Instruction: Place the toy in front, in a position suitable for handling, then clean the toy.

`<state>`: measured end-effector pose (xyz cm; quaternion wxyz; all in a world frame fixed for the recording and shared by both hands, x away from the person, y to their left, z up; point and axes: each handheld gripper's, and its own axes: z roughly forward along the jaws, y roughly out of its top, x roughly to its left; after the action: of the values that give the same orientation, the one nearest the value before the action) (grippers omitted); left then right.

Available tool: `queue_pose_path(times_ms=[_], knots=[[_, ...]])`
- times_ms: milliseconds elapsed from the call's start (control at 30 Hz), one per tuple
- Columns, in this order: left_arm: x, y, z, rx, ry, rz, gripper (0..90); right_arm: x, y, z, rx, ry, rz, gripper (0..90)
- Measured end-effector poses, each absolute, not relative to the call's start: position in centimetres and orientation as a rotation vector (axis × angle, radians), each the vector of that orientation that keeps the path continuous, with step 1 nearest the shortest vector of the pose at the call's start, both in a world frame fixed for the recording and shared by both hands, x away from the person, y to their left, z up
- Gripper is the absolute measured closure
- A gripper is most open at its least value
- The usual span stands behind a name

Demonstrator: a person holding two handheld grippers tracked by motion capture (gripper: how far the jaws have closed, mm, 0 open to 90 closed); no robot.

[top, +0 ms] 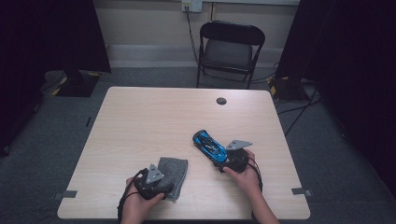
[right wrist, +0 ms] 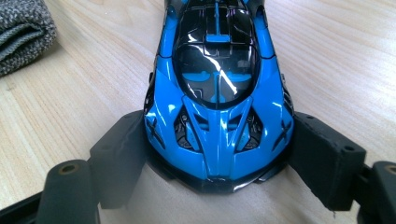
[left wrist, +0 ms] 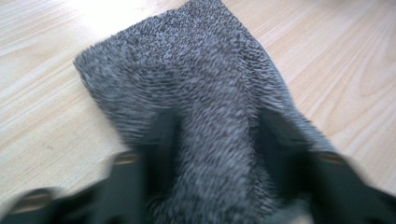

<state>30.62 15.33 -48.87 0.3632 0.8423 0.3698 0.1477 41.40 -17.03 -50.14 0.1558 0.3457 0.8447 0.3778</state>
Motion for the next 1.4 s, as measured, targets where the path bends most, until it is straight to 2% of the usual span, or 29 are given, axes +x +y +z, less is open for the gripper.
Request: queue_pose_path(times_ms=[67, 167, 400, 767, 1067, 1167, 1333, 1400], knots=[[30.8, 15.4, -48.8, 2.163, 0.960, 0.372, 63.1, 41.4, -17.0, -50.1, 0.990, 2.419, 1.082, 22.8], [30.9, 15.4, -48.7, 2.169, 0.961, 0.366, 68.4, 41.4, -17.0, -50.1, 0.990, 2.419, 1.081, 22.8], [31.5, 15.6, -48.5, 2.166, 0.968, 0.324, 73.5, 41.4, -17.0, -50.1, 0.990, 2.419, 1.082, 22.8], [32.5, 15.8, -47.0, 2.150, 0.927, 0.332, 74.4, 41.4, -17.0, -50.1, 0.990, 2.420, 1.083, 22.8], [34.5, 13.5, -45.3, 2.144, 0.845, 0.354, 74.4, 41.4, -17.0, -50.1, 0.989, 2.419, 1.084, 22.8], [35.2, 12.1, -46.3, 2.173, 0.856, 0.331, 74.0, 41.4, -17.0, -50.1, 0.989, 2.419, 1.083, 22.7], [35.4, 11.9, -48.1, 2.184, 0.848, 0.323, 73.1, 41.4, -17.0, -50.1, 0.989, 2.419, 1.083, 22.7], [35.4, 12.0, -48.2, 2.186, 0.845, 0.327, 68.1, 41.4, -17.0, -50.1, 0.989, 2.419, 1.083, 22.7]])
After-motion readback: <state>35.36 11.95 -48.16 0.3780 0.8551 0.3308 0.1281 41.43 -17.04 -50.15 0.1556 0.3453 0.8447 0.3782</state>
